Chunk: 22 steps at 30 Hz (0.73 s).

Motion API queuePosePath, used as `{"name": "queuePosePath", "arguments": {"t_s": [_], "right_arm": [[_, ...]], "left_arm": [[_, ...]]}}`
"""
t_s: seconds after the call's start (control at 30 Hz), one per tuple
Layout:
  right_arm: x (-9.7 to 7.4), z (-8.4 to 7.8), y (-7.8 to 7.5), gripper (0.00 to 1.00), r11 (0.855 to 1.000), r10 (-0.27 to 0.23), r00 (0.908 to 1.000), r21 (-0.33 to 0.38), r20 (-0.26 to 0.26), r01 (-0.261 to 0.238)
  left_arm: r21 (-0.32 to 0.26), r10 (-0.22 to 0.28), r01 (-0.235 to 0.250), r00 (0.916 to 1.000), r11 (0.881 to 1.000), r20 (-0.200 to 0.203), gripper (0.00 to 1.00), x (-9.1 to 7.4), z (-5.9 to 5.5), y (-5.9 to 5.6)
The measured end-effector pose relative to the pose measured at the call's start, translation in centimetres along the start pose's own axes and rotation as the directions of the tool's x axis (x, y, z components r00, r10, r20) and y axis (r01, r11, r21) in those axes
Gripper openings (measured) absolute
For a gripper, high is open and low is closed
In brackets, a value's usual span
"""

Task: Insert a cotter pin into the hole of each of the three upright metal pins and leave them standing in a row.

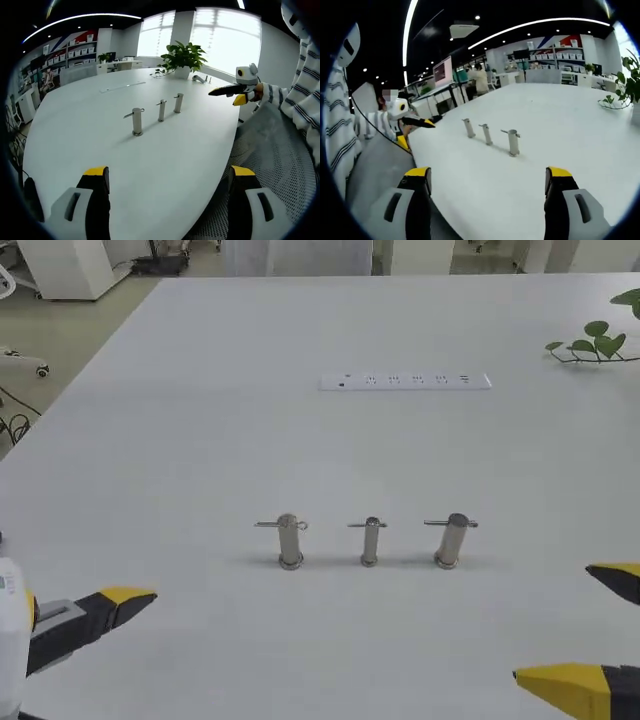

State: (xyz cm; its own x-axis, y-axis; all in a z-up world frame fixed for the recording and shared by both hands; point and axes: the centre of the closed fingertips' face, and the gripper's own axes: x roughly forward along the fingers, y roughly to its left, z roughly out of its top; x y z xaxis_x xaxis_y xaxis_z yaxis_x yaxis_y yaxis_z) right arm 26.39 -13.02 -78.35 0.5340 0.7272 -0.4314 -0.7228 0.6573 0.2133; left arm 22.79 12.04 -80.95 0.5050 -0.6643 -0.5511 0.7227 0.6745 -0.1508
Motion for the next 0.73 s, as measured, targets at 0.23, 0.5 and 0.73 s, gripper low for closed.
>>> {"name": "queuePosePath", "arguments": {"t_s": [0.23, 0.5, 0.73], "right_arm": [[-0.5, 0.0, -0.1, 0.95, 1.000, -0.020, 0.9997, 0.007, -0.015, 0.020], [-0.8, -0.4, 0.4, 0.95, 1.000, -0.023, 0.9990, 0.002, -0.039, 0.023], [-1.7, -0.9, 0.4, 0.95, 0.999, -0.036, 0.9973, 0.001, -0.064, 0.036]], "left_arm": [[-0.013, 0.017, -0.017, 0.9998, 1.000, -0.005, 0.99, -0.5, 0.0, 0.0], [-0.017, 0.023, -0.023, 0.9997, 1.000, -0.010, 0.99, -0.8, 0.1, -0.6], [-0.025, 0.036, -0.036, 0.9991, 0.999, -0.024, 0.99, -1.3, -0.1, -0.9]]}}
